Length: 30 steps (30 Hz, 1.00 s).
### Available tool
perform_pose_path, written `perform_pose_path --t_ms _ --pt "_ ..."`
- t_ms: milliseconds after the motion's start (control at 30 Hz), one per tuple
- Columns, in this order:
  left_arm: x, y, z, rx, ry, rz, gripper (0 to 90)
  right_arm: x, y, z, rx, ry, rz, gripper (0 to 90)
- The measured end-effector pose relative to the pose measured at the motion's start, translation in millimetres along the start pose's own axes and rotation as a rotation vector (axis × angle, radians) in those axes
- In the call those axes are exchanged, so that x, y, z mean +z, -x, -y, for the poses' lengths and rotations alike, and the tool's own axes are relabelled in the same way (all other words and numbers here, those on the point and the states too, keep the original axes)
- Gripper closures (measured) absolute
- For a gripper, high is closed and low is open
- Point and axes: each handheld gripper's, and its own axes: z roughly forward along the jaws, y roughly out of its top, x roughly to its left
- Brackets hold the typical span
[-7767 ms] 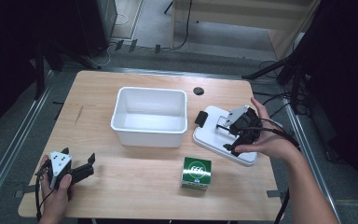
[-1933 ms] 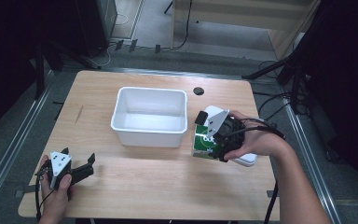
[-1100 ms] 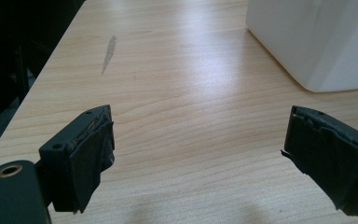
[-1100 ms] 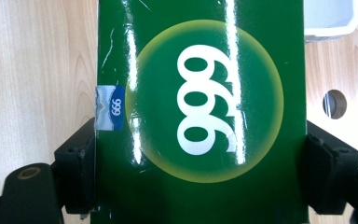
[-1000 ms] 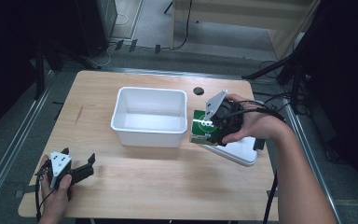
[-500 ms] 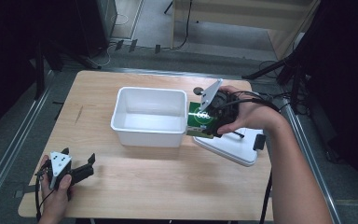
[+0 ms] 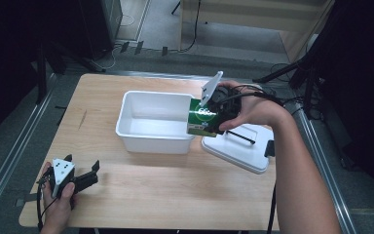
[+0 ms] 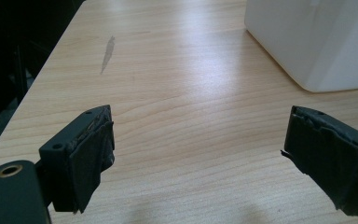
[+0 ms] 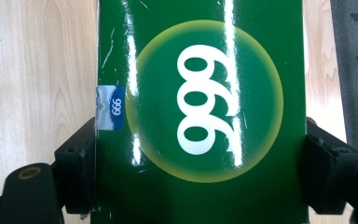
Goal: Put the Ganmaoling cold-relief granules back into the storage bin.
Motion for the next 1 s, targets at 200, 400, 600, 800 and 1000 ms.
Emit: perform_pose_path --t_ms 200,400,600,800,1000 --pt "-0.1 -0.1 0.0 -0.001 0.000 0.000 9.0 7.0 7.8 -8.7 0.004 0.006 -0.008 16.7" --pt "-0.2 -0.3 0.1 -0.001 0.001 0.002 9.0 13.6 15.3 -15.8 0.014 0.021 -0.022 16.7" --pt "-0.1 0.0 0.1 -0.003 0.000 0.000 9.0 16.1 22.3 -24.5 0.015 0.022 -0.026 16.7" --pt "-0.1 0.2 0.1 -0.004 0.000 -0.001 9.0 20.1 26.6 -33.0 0.010 0.014 -0.023 16.7" --pt "-0.2 0.1 0.1 -0.005 0.002 -0.004 9.0 29.5 30.9 -39.6 0.004 0.012 -0.035 16.7"
